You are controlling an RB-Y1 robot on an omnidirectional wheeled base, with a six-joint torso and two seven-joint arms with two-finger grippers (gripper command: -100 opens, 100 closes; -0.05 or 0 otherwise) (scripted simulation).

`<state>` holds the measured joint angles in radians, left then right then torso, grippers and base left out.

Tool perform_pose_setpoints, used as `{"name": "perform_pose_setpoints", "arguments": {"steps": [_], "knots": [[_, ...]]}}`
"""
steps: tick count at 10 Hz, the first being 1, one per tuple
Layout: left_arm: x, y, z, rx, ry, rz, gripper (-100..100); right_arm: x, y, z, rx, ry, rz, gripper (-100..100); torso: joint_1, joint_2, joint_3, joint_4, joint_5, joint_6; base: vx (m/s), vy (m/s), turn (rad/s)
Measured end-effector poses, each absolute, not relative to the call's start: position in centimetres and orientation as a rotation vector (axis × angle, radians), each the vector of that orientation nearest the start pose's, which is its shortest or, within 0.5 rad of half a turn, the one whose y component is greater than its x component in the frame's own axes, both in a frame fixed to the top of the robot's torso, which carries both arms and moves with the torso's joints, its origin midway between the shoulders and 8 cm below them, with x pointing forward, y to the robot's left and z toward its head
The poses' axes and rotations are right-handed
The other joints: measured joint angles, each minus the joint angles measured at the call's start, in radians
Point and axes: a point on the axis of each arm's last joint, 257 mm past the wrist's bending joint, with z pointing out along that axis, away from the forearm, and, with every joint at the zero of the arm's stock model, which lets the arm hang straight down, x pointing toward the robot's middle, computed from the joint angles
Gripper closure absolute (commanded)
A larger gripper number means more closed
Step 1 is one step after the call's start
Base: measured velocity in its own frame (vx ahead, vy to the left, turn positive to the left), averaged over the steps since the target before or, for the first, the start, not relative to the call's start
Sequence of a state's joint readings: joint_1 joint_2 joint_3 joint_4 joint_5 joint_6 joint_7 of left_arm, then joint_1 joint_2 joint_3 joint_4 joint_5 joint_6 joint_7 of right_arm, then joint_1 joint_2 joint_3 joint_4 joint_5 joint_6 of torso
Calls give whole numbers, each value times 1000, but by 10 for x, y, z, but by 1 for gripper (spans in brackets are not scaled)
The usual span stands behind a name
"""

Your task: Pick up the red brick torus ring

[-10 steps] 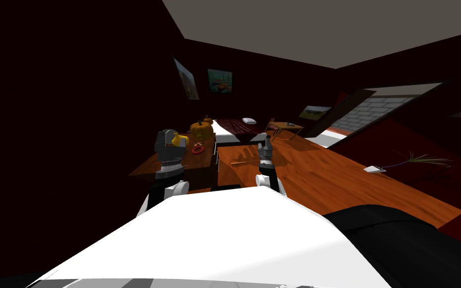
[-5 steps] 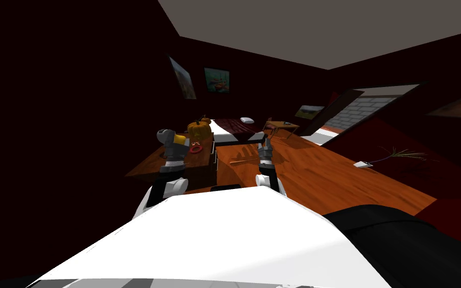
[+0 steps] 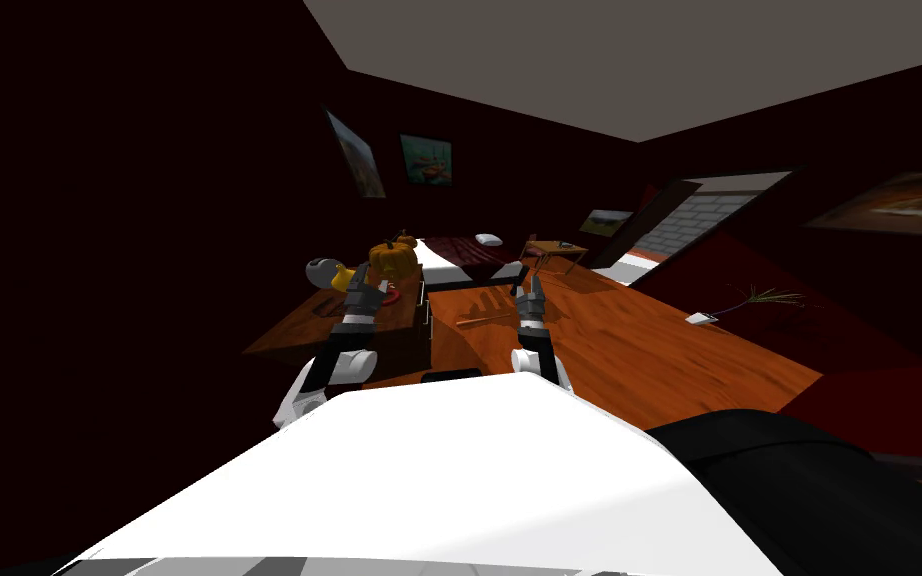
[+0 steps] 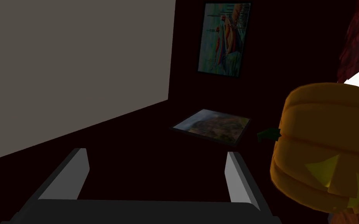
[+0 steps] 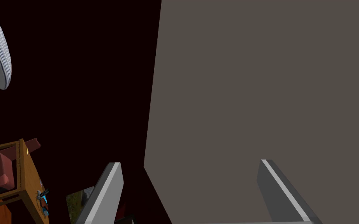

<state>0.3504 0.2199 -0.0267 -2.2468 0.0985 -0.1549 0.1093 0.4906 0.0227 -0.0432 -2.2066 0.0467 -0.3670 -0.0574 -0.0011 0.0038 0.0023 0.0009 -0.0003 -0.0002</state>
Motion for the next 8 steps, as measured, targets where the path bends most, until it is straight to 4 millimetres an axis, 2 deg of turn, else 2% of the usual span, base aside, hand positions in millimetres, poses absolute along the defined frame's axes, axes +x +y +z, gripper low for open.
{"name": "perform_pose_setpoints", "arguments": {"steps": [8], "knots": [[461,262,-53,-928,1073,-1369,-100,375,-300,-33,830,729,1233,0,0,-1,-1,0,0,0,-46,-23,-64]]}}
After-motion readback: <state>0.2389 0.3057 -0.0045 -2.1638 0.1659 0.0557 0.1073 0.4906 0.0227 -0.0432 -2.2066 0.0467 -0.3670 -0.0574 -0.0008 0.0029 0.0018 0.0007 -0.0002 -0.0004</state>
